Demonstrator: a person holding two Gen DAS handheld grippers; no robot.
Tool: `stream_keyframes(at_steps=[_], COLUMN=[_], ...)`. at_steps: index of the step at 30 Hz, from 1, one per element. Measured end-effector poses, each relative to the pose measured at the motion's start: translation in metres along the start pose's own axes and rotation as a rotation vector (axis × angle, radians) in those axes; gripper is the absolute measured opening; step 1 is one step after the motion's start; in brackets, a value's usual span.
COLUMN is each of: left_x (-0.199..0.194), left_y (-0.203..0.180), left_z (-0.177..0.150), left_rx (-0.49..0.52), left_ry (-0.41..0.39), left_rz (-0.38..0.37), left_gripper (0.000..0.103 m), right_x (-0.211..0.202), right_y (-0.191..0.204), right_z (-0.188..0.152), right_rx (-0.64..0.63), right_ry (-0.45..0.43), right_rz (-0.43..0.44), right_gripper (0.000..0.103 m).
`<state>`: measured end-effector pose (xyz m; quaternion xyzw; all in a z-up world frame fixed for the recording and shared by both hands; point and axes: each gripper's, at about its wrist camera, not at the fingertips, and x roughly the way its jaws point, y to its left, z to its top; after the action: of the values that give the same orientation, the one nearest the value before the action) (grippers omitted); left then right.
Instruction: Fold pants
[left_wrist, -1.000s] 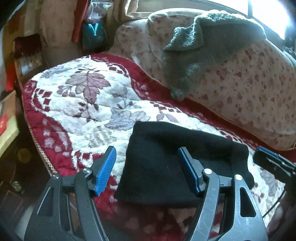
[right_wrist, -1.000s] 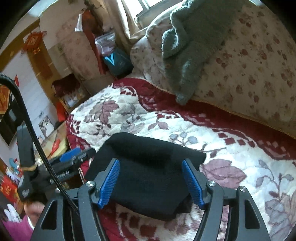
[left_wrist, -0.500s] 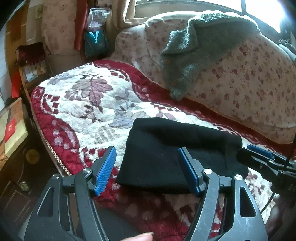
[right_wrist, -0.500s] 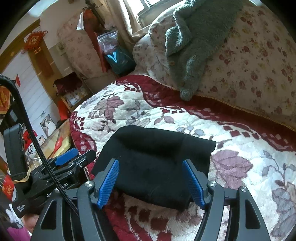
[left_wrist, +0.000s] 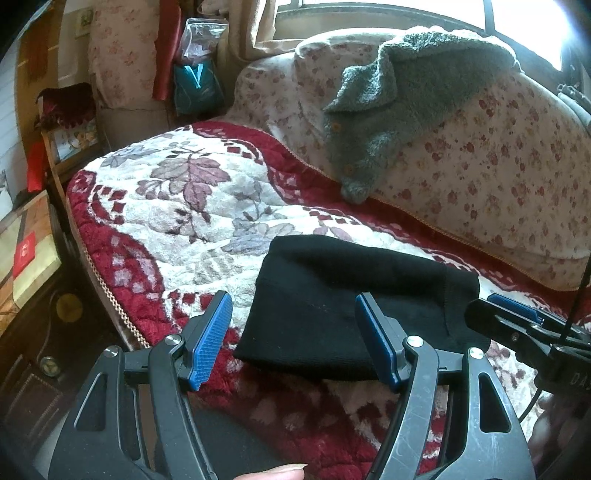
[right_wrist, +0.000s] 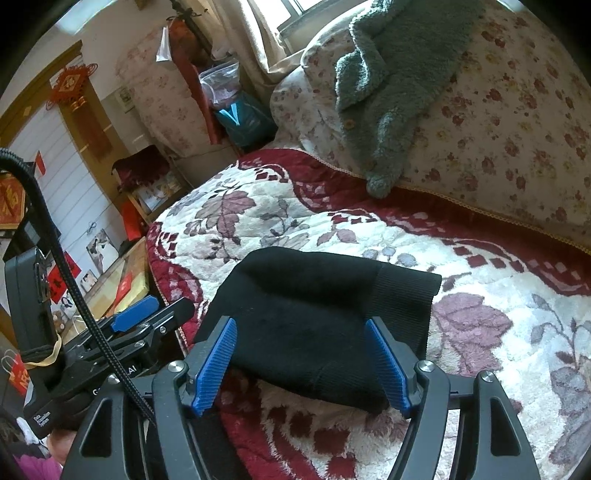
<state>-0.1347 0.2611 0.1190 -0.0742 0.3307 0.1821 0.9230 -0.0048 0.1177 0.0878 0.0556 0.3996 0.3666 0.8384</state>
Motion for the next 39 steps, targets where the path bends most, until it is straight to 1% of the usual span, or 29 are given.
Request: stream_keyframes(at_steps=[32,36,39], left_x=[-0.0005,-0.0006,-0.0047], left_y=[-0.0002,-0.0018,-0.0062], left_z=[-0.0058,-0.0057,-0.0067], left_rx=[-0.011,-0.008,0.011], left_ry=[0.013,0.006,-0.025], left_rz=[-0.001,0.004,0.018], left_gripper=[0.069,0.069,0.069], right_x=[0.0042,0.004,0.0035], right_y=[0.0057,0.0054,0.0057], right_z=[-0.0019,-0.002,-0.0024], right_rx=[0.009,0.01,0.01], right_ry=[0.014,0.014,0.013], right_rz=[0.002,0.003,0.005], right_gripper=[0.072,0.072,0.072])
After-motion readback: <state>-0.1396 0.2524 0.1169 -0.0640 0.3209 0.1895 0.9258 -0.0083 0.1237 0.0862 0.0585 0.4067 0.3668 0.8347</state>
